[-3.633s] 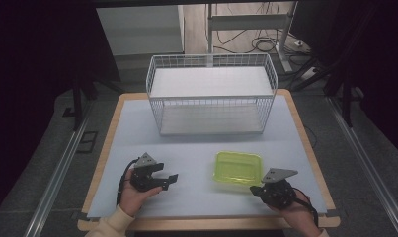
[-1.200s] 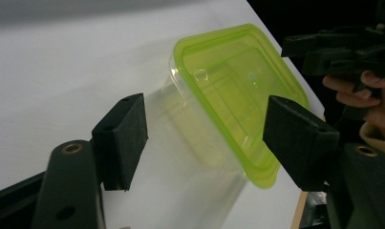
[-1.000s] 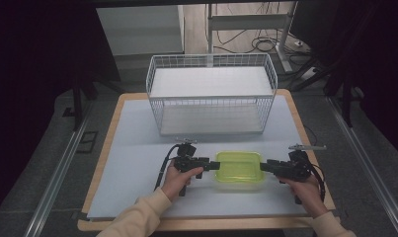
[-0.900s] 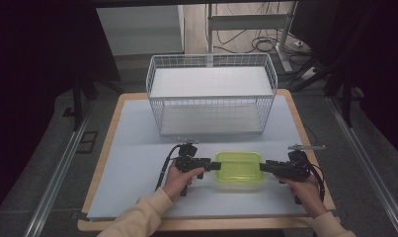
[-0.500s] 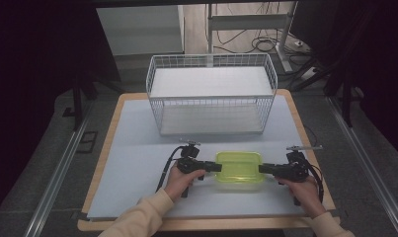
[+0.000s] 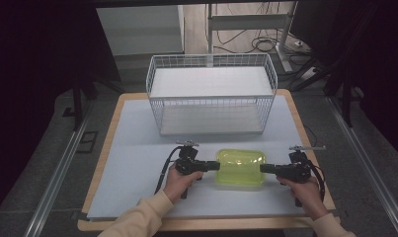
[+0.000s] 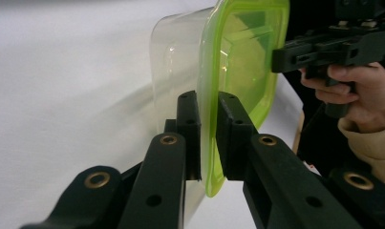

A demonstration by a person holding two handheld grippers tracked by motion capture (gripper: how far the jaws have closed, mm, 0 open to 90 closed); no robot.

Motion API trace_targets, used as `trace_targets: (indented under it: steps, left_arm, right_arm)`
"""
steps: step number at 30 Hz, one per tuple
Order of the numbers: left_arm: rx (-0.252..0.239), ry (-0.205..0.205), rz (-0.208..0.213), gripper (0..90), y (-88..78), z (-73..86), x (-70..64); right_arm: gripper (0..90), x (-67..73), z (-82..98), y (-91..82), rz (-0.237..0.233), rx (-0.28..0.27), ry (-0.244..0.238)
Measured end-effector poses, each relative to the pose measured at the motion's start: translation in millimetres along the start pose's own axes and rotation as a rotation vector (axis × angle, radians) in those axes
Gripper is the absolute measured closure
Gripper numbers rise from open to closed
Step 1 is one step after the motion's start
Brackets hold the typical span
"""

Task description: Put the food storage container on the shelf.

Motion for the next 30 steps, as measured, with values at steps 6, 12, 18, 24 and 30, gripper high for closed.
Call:
trace_targets:
  steps: [6, 12, 18, 24, 30]
  left_arm:
    - [-0.016, 0.004, 0.015, 81.4, -6.0, -0.9, -2.7]
    - [-0.036, 0.025, 0.014, 81.4, -16.8, -2.4, -5.0]
    - [-0.057, 0.047, 0.003, 81.2, -29.3, -2.6, -5.8]
    - [-0.068, 0.046, -0.01, 81.0, -37.8, -4.0, -3.0]
    - [-0.086, 0.069, -0.02, 81.0, -47.6, -8.9, -4.2]
  right_arm:
    - [80.4, 6.3, -2.1, -4.7, -0.021, -0.025, -0.003]
    - [80.6, 16.9, -5.6, -6.6, -0.04, -0.047, -0.033]
    - [80.6, 29.4, -10.1, -4.4, -0.039, -0.073, -0.087]
    - [80.6, 41.4, -16.9, -0.8, -0.016, -0.086, -0.139]
    - [80.7, 48.6, -23.4, 2.4, -0.024, -0.095, -0.149]
Point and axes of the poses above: each handheld gripper's, and its own axes: y roughly forward along the jaws, z roughly out of its underside, x roughly to its left, the point moved 3 cm from there along y, roughly forward along the jaws, and after that the axes turned 6 degrees about -z, right-handed, at the moved point
